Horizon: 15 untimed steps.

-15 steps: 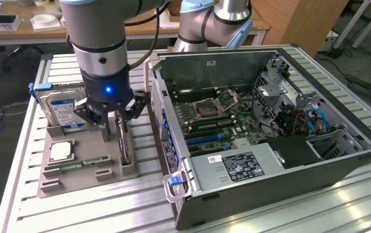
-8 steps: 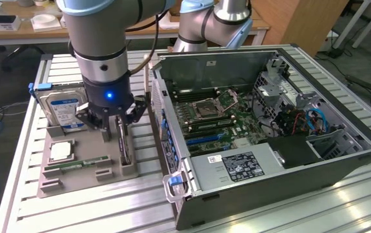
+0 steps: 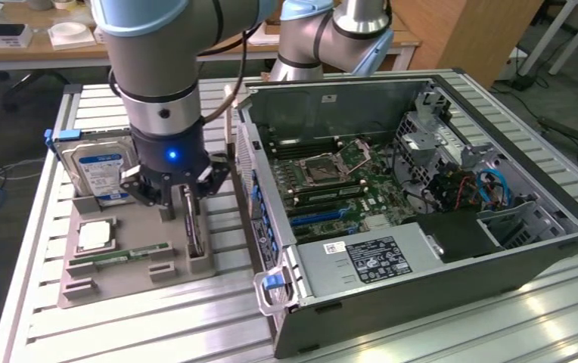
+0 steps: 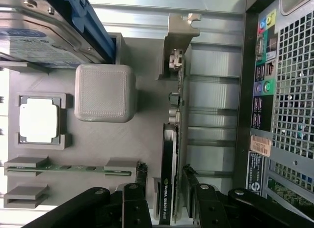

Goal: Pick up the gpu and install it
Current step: 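Pick up the gpu and move the gpu toward the slot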

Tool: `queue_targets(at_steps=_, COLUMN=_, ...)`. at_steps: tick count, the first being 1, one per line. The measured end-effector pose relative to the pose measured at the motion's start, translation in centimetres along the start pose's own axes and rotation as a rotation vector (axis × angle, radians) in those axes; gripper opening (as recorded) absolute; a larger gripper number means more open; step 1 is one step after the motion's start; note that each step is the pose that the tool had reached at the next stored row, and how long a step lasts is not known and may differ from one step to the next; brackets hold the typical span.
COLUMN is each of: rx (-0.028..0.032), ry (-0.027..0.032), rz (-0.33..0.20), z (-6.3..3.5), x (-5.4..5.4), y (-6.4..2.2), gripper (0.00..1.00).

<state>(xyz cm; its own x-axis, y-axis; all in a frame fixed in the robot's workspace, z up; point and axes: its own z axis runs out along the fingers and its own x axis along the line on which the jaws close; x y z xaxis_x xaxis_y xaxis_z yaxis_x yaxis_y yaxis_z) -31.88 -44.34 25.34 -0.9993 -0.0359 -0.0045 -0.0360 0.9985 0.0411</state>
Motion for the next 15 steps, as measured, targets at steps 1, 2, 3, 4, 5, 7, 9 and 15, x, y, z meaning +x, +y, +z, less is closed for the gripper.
queue_targets(at_steps=1, rx=-0.0001, ry=-0.0001, rz=0.0, z=0.04, x=-0.1, y=0.0, gripper=0.42)
queue_targets(at_steps=2, rx=0.0, ry=-0.0001, rz=0.001, z=0.07, x=-0.1, y=0.0, gripper=0.42)
queue_targets(at_steps=3, rx=-0.0002, ry=-0.0004, rz=0.003, z=0.12, x=-0.2, y=0.0, gripper=0.42)
queue_targets(at_steps=4, rx=-0.0001, ry=-0.0005, rz=0.005, z=0.15, x=-0.2, y=0.0, gripper=0.42)
queue_targets(at_steps=5, rx=0.0, ry=-0.0005, rz=0.009, z=0.19, x=-0.3, y=0.0, gripper=0.42)
queue_targets(at_steps=7, rx=0.0001, ry=-0.001, rz=0.024, z=0.32, x=-0.3, y=-0.01, gripper=0.42)
queue_targets(at_steps=9, rx=0.0003, ry=-0.0025, rz=0.054, z=0.84, x=-0.4, y=-0.04, gripper=0.42)
queue_targets(at_steps=15, rx=0.0003, ry=-0.0035, rz=0.057, z=1.84, x=-0.4, y=-0.08, gripper=0.42)
